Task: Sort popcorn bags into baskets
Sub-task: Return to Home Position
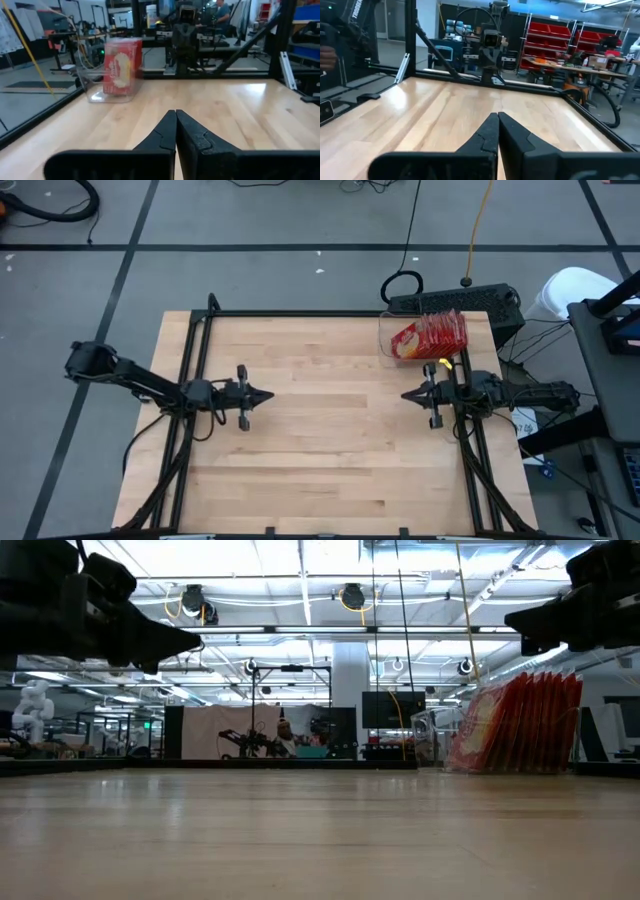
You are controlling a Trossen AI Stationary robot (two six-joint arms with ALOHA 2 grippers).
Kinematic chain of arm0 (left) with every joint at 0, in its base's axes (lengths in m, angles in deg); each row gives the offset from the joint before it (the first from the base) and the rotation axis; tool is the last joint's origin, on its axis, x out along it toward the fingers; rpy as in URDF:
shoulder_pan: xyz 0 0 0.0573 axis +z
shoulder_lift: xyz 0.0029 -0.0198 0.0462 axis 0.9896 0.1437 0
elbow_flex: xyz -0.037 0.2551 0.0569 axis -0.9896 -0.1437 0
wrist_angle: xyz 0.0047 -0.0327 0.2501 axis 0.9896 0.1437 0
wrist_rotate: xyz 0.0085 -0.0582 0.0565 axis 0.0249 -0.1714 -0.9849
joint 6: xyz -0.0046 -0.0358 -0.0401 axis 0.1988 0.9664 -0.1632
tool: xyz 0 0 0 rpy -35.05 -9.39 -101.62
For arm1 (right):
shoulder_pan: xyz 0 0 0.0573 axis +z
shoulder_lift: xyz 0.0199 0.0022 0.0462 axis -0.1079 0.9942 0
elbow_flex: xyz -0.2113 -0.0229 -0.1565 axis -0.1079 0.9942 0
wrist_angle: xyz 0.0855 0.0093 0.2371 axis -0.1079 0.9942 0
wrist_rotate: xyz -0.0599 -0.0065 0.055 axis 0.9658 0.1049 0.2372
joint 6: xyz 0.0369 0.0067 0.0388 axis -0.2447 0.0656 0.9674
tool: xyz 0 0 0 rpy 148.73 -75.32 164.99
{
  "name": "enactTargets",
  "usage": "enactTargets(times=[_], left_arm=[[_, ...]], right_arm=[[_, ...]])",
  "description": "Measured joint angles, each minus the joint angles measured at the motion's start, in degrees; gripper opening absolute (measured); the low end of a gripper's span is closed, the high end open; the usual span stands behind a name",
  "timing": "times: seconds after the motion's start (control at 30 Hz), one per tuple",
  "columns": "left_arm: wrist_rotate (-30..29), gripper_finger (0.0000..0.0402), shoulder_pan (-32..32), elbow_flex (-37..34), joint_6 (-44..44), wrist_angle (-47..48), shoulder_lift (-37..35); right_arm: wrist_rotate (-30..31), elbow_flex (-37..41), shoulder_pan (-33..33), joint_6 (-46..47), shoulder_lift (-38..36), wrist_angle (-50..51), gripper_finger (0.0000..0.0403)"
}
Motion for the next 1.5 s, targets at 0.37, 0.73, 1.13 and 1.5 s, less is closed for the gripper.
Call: enactTargets(times=[0.37,0.73,1.13,1.5], left_arm=[[4.0,0.0003,0.8,0.0,-2.8,6.6,-10.6],[6.1,0.0004,3.2,0.0,-2.8,19.7,-22.7],[7.8,0.0003,4.2,0.0,-4.4,32.4,-37.1],[14.2,0.0004,12.0,0.0,-4.0,47.7,-50.0]], right_arm=[[-0.2,0.0,0.0,-0.1,0.0,-0.1,0.0000],[-0.3,0.0,0.0,-0.1,0.0,-0.2,0.0000],[-0.3,0.0,0.0,-0.1,0.0,-0.2,0.0000],[-0.3,0.0,0.0,-0.1,0.0,-0.2,0.0000]])
